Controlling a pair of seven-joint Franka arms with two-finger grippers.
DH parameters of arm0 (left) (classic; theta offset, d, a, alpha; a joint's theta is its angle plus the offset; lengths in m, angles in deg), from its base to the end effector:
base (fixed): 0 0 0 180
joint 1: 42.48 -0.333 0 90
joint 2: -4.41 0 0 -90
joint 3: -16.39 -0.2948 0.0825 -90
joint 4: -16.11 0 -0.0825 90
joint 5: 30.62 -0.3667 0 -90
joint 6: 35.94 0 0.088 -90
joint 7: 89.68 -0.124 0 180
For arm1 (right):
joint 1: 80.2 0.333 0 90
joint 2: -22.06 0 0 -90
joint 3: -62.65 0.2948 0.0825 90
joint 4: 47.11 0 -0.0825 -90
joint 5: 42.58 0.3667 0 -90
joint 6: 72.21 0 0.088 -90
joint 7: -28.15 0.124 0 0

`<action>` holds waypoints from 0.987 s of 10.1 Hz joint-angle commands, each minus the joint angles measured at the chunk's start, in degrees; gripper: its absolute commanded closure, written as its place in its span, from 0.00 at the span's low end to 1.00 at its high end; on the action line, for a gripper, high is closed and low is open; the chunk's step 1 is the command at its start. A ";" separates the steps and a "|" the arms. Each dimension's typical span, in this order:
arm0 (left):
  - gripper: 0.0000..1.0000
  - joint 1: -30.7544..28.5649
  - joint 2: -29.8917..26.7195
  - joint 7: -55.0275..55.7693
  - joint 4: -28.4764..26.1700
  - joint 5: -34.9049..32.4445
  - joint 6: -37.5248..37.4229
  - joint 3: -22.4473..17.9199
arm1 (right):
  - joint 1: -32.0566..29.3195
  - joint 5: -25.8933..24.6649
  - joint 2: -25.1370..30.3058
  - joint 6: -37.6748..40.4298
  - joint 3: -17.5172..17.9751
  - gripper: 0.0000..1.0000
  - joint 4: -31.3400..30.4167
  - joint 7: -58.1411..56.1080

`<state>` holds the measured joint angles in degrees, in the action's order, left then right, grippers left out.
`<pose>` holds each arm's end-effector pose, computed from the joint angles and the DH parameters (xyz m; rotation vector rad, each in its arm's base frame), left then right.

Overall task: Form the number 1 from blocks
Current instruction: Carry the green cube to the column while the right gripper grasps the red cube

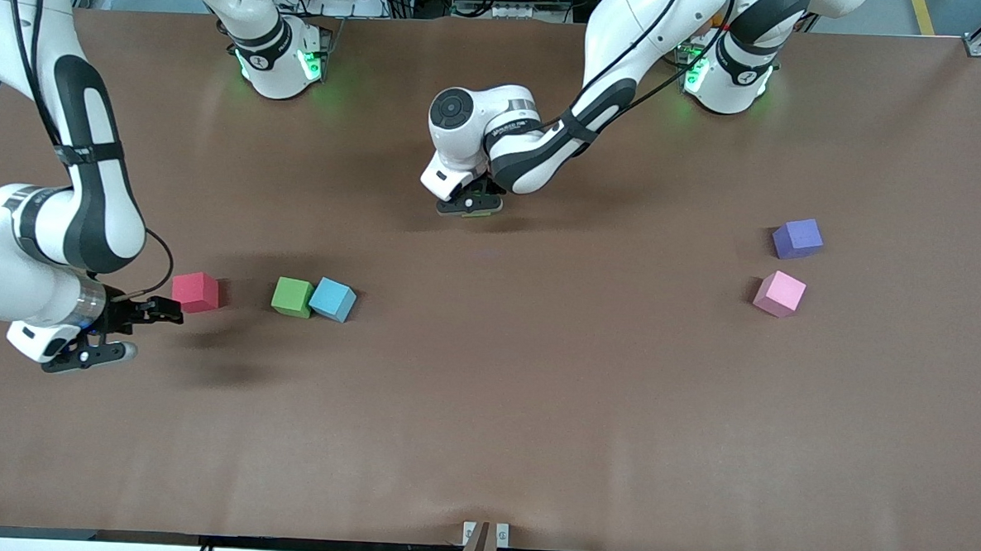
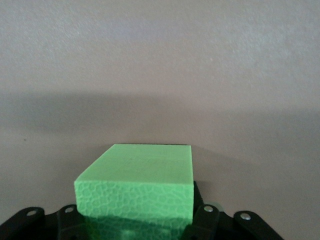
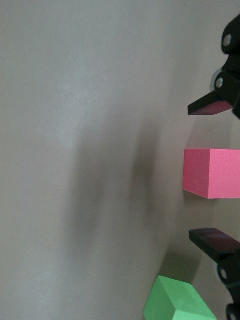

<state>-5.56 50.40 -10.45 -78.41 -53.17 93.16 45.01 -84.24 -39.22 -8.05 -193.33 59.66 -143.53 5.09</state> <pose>0.3038 -0.5692 0.1581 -3.0809 -0.1379 0.1338 0.6350 -0.0720 0.2633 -3.0684 -0.3901 0.1307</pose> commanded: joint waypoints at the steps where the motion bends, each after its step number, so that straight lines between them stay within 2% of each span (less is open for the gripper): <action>1: 1.00 1.93 0.33 -1.27 0.74 1.54 -0.60 -0.77 | -0.09 0.33 -0.38 -0.53 0.35 0.00 -2.80 -2.51; 9: 1.00 2.37 0.24 -1.27 0.48 1.63 -3.59 -0.77 | -0.53 0.25 -2.84 0.26 -1.58 0.00 -4.75 -3.48; 10: 0.75 2.72 0.24 -1.18 0.48 1.89 -3.68 -0.77 | -0.36 0.25 -3.19 0.35 -1.84 0.00 -4.75 -2.96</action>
<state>-4.06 50.60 -10.46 -78.26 -53.07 90.86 45.01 -84.45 -39.24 -10.62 -193.27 58.03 -148.59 2.32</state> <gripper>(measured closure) 0.352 0.000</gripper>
